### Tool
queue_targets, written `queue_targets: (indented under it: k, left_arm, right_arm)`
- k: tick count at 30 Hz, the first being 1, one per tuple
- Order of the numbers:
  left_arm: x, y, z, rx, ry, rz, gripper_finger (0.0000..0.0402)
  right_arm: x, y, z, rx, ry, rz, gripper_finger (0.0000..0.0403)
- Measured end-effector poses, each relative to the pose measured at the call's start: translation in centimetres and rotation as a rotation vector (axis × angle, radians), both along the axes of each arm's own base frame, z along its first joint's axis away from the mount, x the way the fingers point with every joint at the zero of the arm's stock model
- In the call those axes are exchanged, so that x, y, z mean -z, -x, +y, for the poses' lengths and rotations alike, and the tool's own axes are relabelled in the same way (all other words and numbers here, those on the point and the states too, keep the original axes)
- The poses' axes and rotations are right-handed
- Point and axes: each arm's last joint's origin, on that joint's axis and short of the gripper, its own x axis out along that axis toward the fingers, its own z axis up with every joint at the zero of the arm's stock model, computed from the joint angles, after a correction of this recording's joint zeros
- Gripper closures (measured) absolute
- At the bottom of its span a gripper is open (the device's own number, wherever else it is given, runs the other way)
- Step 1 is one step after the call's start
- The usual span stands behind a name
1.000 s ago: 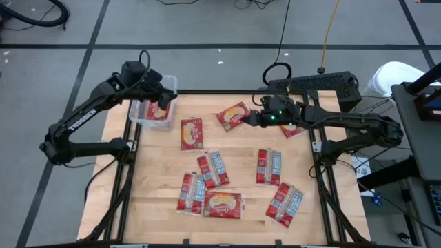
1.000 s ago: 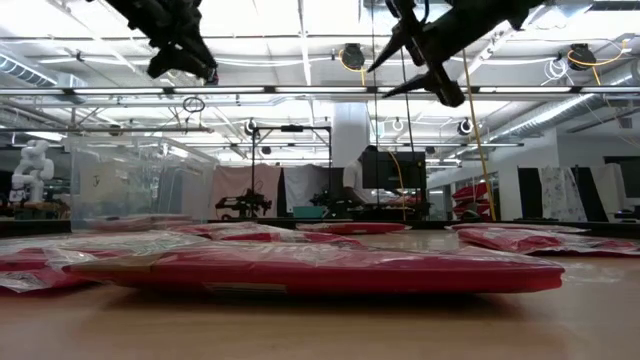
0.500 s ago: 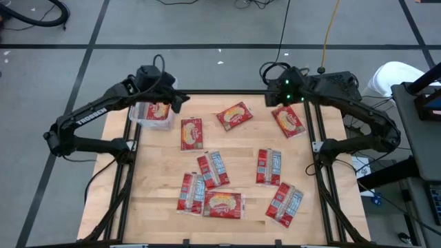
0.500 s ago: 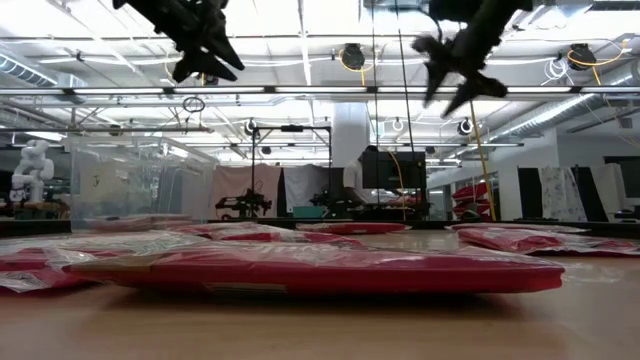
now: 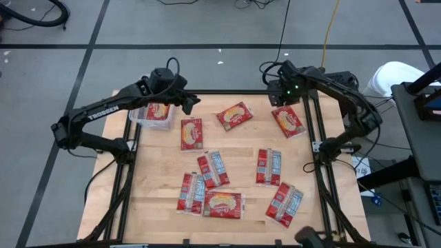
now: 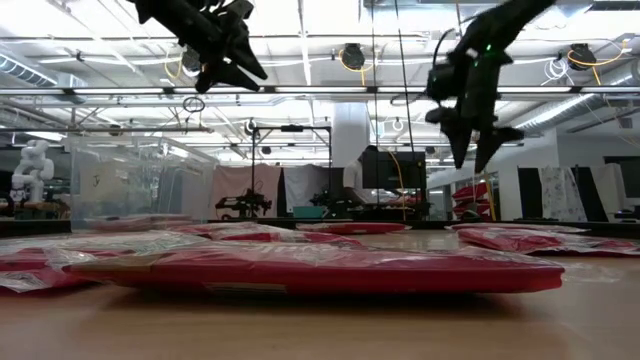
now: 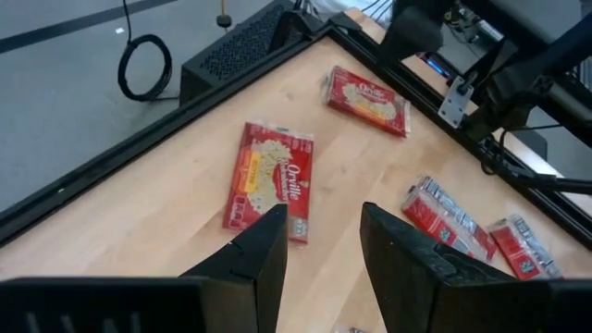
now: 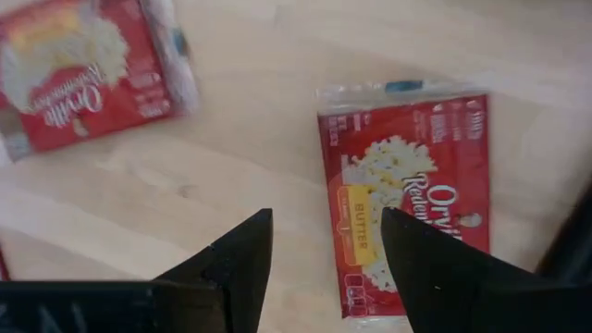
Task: Sort popcorn bags into baskets
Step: Put the red popcorn bag into the transparent container
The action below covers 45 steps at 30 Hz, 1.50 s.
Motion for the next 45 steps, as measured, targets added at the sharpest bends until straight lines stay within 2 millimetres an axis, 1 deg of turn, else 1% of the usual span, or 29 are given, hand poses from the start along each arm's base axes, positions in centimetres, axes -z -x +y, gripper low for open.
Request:
queue_targets:
  k: [3,8,13,16,19,22,27,31,34,37,40,45]
  left_arm:
    - [0.0,0.0,0.0,0.0,0.0,-0.001,0.0261]
    - [0.0,0.0,0.0,0.0,-0.001,-0.001,0.0261]
    - [0.0,0.0,0.0,-0.006,0.009,-0.004,0.0261]
    - [0.0,0.0,0.0,-0.009,0.015,-0.006,0.0261]
    - [0.0,-0.1,-0.2,0.001,0.015,-0.006,0.0261]
    - [0.0,-0.4,-0.8,0.022,0.022,-0.008,0.0261]
    - [0.0,-1.1,-2.0,0.053,0.056,-0.016,0.0261]
    - [0.0,-1.6,-3.1,0.089,0.069,-0.018,0.0261]
    - [0.0,-1.9,-3.8,0.104,0.067,-0.012,0.0261]
    - [0.2,-1.9,-4.1,0.087,0.078,0.006,0.0261]
    - [0.3,-1.8,-4.2,0.077,0.087,0.025,0.0261]
    - [0.4,-1.7,-4.1,0.042,0.068,0.036,0.0261]
  right_arm:
    - [1.2,-1.0,-0.9,-0.041,-0.042,-0.098,0.0206]
    - [3.0,-3.8,-1.7,-0.031,-0.11,-0.256,0.0199]
    - [5.1,-6.5,-1.8,-0.022,-0.155,-0.31,0.0168]
    - [6.3,-7.7,-1.8,-0.027,-0.174,-0.331,0.0144]
    - [7.6,-8.4,-1.9,-0.032,-0.181,-0.315,0.0122]
    - [8.4,-8.5,-2.2,-0.022,-0.146,-0.266,0.011]
    - [9.6,-9.0,-3.0,-0.016,-0.106,-0.281,0.0106]
    - [10.9,-9.7,-3.4,-0.008,-0.128,-0.32,0.0111]
    - [11.5,-10.1,-3.2,-0.017,-0.142,-0.322,0.0131]
    - [11.7,-10.5,-3.0,-0.026,-0.127,-0.309,0.0172]
    - [11.8,-10.6,-2.8,-0.04,-0.117,-0.302,0.0234]
    - [11.9,-10.9,-2.6,-0.061,-0.108,-0.307,0.0358]
